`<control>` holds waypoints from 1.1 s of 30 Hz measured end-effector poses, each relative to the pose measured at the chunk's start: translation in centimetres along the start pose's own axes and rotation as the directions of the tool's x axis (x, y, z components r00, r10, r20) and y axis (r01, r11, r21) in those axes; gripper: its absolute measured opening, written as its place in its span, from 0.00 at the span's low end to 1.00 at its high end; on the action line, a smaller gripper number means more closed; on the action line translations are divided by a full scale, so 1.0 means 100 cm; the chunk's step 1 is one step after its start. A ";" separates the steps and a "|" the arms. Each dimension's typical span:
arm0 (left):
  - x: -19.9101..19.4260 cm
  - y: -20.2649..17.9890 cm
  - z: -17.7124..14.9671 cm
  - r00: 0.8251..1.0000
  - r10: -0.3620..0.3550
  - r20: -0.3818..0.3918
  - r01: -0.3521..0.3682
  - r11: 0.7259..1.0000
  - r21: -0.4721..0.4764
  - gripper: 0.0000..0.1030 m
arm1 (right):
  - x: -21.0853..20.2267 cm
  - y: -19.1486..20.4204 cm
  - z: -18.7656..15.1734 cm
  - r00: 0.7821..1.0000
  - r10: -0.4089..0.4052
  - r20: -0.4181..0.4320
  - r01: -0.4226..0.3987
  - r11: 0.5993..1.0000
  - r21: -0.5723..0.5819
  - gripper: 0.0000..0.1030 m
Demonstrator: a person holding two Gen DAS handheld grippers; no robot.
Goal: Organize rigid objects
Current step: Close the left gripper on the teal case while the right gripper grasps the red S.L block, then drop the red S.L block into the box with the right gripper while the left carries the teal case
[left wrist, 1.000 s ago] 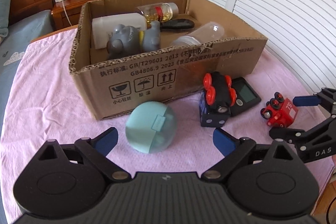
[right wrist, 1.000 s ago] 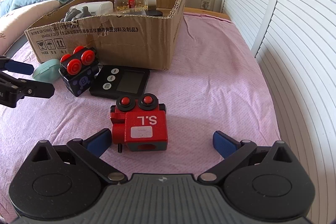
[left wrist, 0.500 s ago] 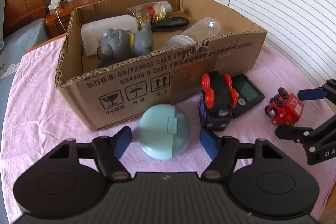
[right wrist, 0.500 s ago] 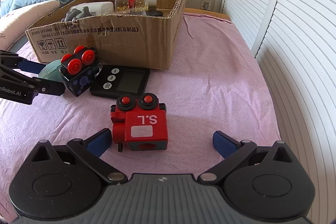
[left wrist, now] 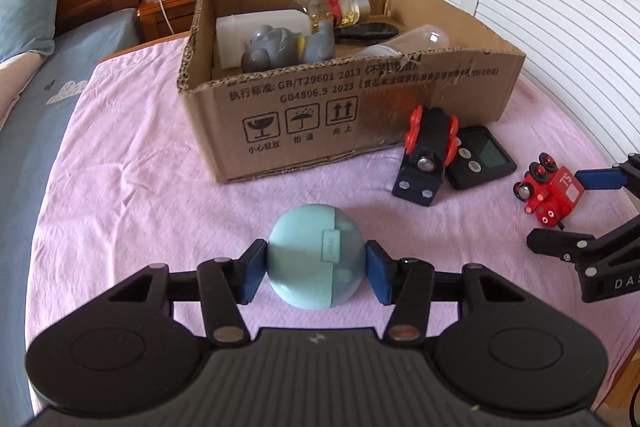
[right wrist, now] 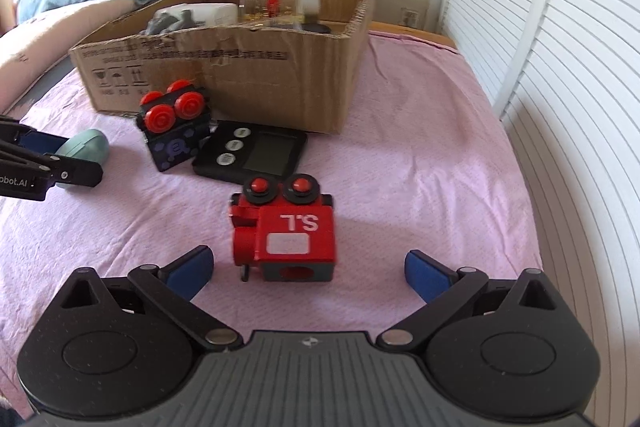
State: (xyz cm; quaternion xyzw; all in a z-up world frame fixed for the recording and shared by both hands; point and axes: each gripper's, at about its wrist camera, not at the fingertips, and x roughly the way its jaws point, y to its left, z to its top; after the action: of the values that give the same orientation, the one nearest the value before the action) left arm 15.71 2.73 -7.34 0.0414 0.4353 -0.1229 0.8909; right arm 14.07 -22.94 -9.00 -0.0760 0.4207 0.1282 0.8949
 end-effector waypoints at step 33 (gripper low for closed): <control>-0.002 -0.006 -0.002 0.999 0.022 0.026 -0.023 0.999 0.040 0.50 | -0.006 0.009 0.007 0.997 0.051 0.054 -0.047 0.997 -0.067 0.55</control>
State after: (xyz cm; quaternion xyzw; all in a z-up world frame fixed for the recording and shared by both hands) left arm 15.31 2.20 -7.31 0.0626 0.4207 -0.1223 0.8968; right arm 13.93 -21.98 -8.12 -0.0917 0.3931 0.1660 0.8997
